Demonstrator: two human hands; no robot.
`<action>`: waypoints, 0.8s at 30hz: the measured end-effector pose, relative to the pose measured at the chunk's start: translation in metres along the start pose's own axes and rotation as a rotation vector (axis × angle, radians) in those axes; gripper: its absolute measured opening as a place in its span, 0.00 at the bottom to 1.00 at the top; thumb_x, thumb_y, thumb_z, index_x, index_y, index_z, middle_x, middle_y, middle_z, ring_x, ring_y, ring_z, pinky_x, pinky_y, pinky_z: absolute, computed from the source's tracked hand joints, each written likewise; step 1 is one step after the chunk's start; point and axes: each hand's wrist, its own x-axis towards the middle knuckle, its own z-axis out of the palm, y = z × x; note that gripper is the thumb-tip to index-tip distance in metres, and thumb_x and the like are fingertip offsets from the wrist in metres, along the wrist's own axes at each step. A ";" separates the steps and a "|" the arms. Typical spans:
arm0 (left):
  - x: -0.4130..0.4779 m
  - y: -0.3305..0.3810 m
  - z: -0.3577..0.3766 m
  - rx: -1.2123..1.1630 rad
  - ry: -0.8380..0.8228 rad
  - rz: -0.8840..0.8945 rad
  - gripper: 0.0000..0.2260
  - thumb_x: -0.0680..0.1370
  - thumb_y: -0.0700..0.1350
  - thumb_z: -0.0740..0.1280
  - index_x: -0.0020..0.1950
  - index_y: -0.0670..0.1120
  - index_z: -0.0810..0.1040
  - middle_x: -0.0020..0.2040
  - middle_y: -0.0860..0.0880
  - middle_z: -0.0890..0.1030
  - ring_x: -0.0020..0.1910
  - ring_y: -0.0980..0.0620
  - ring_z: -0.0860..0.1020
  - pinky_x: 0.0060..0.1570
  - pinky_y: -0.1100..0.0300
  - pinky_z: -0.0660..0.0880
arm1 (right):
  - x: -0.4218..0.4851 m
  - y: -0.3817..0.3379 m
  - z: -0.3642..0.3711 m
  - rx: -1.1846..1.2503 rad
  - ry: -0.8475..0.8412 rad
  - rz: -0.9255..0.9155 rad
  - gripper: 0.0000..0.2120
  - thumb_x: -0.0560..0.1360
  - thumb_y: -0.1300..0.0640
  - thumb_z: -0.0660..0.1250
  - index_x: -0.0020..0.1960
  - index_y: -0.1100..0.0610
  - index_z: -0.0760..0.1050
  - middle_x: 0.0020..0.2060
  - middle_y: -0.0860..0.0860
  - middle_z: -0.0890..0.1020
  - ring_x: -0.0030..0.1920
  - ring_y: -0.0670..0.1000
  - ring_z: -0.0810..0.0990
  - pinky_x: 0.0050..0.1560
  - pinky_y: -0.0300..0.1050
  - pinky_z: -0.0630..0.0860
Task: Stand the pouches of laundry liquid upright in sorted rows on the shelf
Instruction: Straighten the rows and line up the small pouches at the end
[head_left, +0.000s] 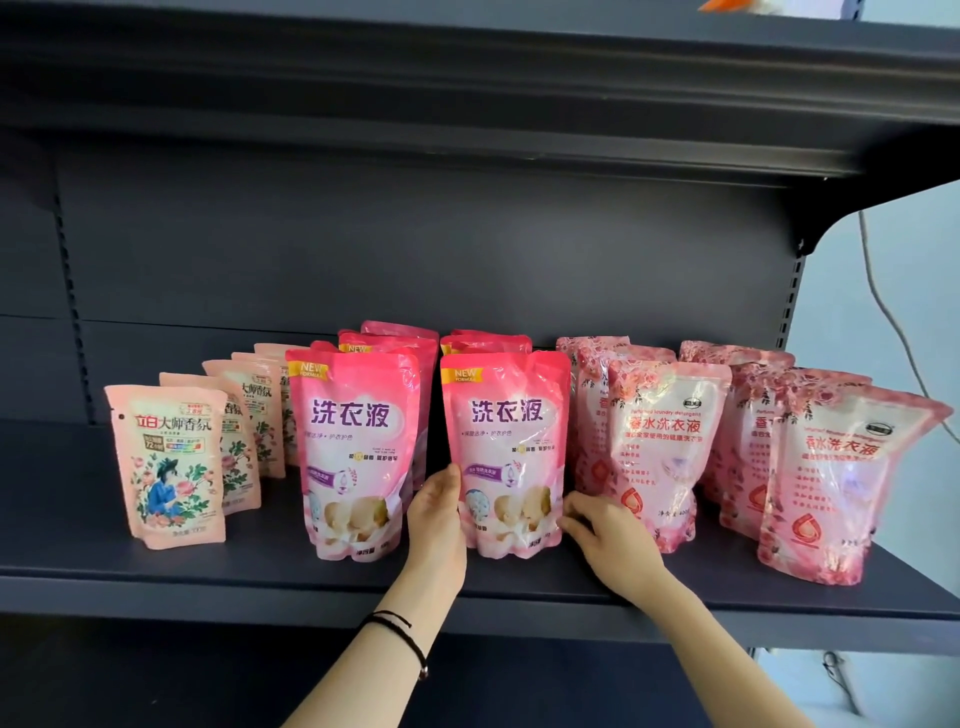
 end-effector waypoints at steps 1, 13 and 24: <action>0.000 0.000 0.000 0.006 -0.002 0.007 0.06 0.78 0.46 0.65 0.49 0.44 0.77 0.50 0.43 0.83 0.48 0.46 0.81 0.48 0.51 0.79 | 0.000 0.001 0.000 -0.020 -0.007 -0.029 0.08 0.78 0.54 0.64 0.41 0.54 0.74 0.36 0.47 0.80 0.40 0.48 0.76 0.40 0.48 0.75; -0.008 -0.001 0.000 0.109 -0.049 0.081 0.10 0.77 0.49 0.67 0.54 0.45 0.79 0.51 0.46 0.84 0.49 0.51 0.82 0.46 0.57 0.78 | -0.005 -0.025 -0.015 0.756 0.024 0.263 0.09 0.76 0.53 0.68 0.56 0.48 0.74 0.52 0.41 0.81 0.52 0.39 0.79 0.47 0.30 0.75; -0.012 0.001 0.007 0.201 -0.190 0.171 0.15 0.72 0.49 0.72 0.57 0.47 0.78 0.50 0.47 0.85 0.49 0.49 0.83 0.47 0.53 0.81 | 0.008 -0.065 0.006 1.185 0.078 0.243 0.13 0.78 0.55 0.65 0.61 0.57 0.73 0.50 0.58 0.84 0.38 0.48 0.84 0.29 0.34 0.75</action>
